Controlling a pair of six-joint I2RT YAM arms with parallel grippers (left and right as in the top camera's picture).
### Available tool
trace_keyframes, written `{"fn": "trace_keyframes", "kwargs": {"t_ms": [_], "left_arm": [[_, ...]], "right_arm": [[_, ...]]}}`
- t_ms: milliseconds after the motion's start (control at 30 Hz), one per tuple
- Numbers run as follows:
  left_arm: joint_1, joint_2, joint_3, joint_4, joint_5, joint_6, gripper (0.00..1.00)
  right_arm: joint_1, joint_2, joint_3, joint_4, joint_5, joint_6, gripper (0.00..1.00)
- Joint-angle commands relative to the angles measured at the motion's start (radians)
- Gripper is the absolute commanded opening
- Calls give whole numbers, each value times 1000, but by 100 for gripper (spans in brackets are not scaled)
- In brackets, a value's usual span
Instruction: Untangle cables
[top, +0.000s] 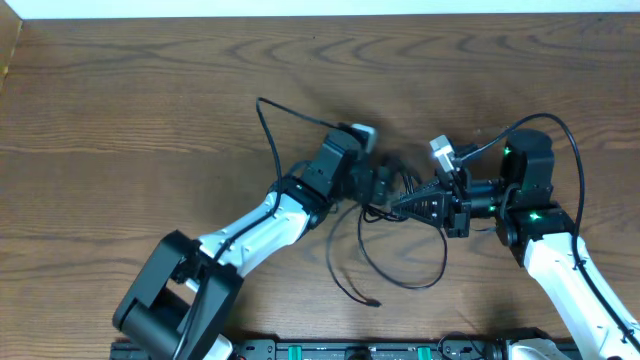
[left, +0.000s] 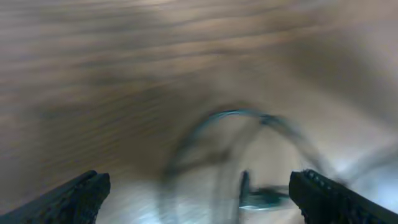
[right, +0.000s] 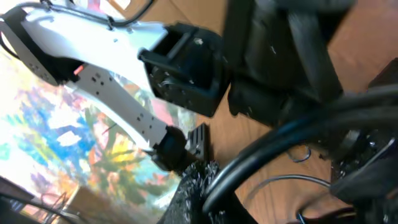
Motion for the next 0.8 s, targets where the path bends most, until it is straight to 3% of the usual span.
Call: {"fn": "trace_keyframes", "kwargs": {"t_ms": [0,233,367,600,767], "left_arm": [[80,4,5,-68,-355,-81,98],[267,-27,5,-192,-370,-88,98],[331,-29,5,-248,-369,-88,98],[369,-58,5,-293,-336,-87,98],[370,-180,5,-335,-325,-78,98]], "right_arm": [[-35,-23,7,141,-34,138,1],[-180,-31,7,598,-34,443,1],[-285,-31,7,716,-31,475,1],[-457,-3,7,669,56,370,1],[-496,37,7,375,422,178,1]]}}
